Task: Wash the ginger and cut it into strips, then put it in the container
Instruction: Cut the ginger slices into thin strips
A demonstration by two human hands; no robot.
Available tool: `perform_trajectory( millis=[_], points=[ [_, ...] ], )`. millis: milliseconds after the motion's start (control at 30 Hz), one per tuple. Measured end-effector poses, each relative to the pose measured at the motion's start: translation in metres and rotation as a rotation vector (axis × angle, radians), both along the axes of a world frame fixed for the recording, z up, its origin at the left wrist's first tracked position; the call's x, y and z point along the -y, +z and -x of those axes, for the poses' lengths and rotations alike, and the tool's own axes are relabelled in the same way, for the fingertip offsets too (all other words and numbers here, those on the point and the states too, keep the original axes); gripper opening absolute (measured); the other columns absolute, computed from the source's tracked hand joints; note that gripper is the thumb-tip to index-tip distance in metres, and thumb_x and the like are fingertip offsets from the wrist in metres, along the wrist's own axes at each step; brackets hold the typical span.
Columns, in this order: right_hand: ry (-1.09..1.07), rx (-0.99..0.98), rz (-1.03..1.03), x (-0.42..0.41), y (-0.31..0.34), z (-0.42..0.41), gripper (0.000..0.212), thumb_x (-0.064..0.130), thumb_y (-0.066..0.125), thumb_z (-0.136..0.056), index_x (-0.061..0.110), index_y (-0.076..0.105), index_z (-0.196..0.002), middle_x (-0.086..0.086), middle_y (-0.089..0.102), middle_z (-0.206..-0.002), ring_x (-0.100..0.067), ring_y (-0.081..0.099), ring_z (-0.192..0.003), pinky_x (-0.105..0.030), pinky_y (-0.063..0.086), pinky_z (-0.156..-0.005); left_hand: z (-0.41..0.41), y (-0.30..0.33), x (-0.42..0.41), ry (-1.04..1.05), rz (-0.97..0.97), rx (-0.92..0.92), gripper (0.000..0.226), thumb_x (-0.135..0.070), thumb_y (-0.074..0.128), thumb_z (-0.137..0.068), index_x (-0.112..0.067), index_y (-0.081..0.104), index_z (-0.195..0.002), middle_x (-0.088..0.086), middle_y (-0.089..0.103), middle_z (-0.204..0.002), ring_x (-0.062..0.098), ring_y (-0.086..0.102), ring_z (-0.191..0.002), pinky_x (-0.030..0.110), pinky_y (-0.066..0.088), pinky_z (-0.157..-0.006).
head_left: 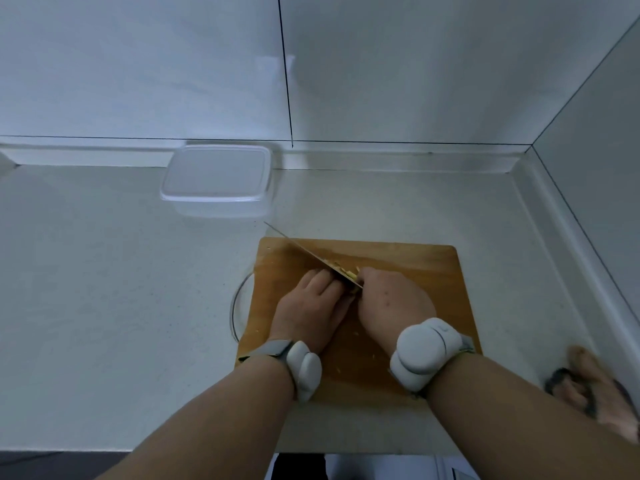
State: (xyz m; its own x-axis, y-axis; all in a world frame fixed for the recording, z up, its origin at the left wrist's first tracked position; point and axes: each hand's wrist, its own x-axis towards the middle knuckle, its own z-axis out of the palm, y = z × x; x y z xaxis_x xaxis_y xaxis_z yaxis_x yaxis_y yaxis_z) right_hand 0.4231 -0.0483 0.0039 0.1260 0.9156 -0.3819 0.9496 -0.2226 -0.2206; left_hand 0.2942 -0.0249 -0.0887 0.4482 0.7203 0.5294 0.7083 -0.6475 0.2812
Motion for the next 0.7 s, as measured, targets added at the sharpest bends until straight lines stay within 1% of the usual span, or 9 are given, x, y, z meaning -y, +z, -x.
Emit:
perform_trajectory(
  millis=[100,200,267,333,467,600,700],
  points=[
    [-0.038,-0.007,0.026,0.009,0.001,-0.007,0.020,0.014,0.045,-0.100,0.019,0.061,-0.111,-0.003,0.064,-0.092,-0.021,0.061,-0.076,-0.033,0.053,-0.069,0.000,0.000,0.000,-0.002,0.017,0.017,0.021,-0.031,0.057,-0.089,-0.015,0.071,-0.094,0.001,0.065,-0.095,0.017,0.053,-0.090,0.025,0.048,-0.058],
    [-0.113,-0.040,0.041,0.022,0.002,-0.016,0.019,0.017,0.044,-0.100,0.021,0.063,-0.105,-0.001,0.063,-0.086,-0.018,0.062,-0.073,-0.032,0.055,-0.070,0.000,0.003,0.001,-0.018,0.036,0.027,0.017,-0.031,0.060,-0.088,-0.018,0.070,-0.091,-0.001,0.064,-0.094,0.016,0.054,-0.088,0.025,0.049,-0.056],
    [-0.151,-0.047,0.030,0.031,0.005,-0.020,0.019,0.018,0.044,-0.100,0.023,0.063,-0.101,0.001,0.063,-0.083,-0.016,0.062,-0.072,-0.032,0.057,-0.073,0.001,0.003,0.000,-0.024,0.058,0.019,0.016,-0.031,0.060,-0.088,-0.018,0.069,-0.092,-0.001,0.064,-0.097,0.017,0.057,-0.088,0.026,0.051,-0.055],
    [-0.150,-0.047,0.008,0.040,0.010,-0.021,0.018,0.019,0.045,-0.100,0.025,0.062,-0.099,0.003,0.062,-0.081,-0.015,0.062,-0.070,-0.033,0.057,-0.072,0.000,0.003,0.000,-0.012,0.067,0.004,0.020,-0.032,0.057,-0.088,-0.017,0.069,-0.094,0.000,0.065,-0.100,0.020,0.059,-0.089,0.029,0.053,-0.054],
    [-0.115,-0.059,-0.003,0.050,0.020,-0.022,0.017,0.018,0.046,-0.099,0.025,0.062,-0.099,0.004,0.062,-0.081,-0.015,0.061,-0.070,-0.031,0.055,-0.070,0.000,0.003,0.001,0.021,0.065,-0.023,0.029,-0.036,0.051,-0.087,-0.016,0.071,-0.092,0.002,0.066,-0.101,0.021,0.054,-0.092,0.030,0.053,-0.054],
    [-0.113,-0.043,0.007,0.050,0.024,-0.026,0.018,0.019,0.048,-0.099,0.024,0.064,-0.103,0.003,0.063,-0.084,-0.014,0.062,-0.073,-0.031,0.056,-0.073,0.000,0.004,0.001,0.009,0.063,-0.028,0.030,-0.036,0.050,-0.088,-0.016,0.072,-0.092,0.002,0.066,-0.099,0.022,0.059,-0.091,0.030,0.054,-0.056],
    [-0.108,-0.029,0.026,0.048,0.022,-0.026,0.018,0.018,0.049,-0.098,0.023,0.065,-0.106,0.002,0.064,-0.087,-0.015,0.062,-0.074,-0.032,0.056,-0.075,0.000,0.003,0.000,0.006,0.051,-0.019,0.029,-0.036,0.050,-0.089,-0.018,0.072,-0.092,0.001,0.067,-0.100,0.020,0.056,-0.093,0.029,0.054,-0.056]
  ],
)
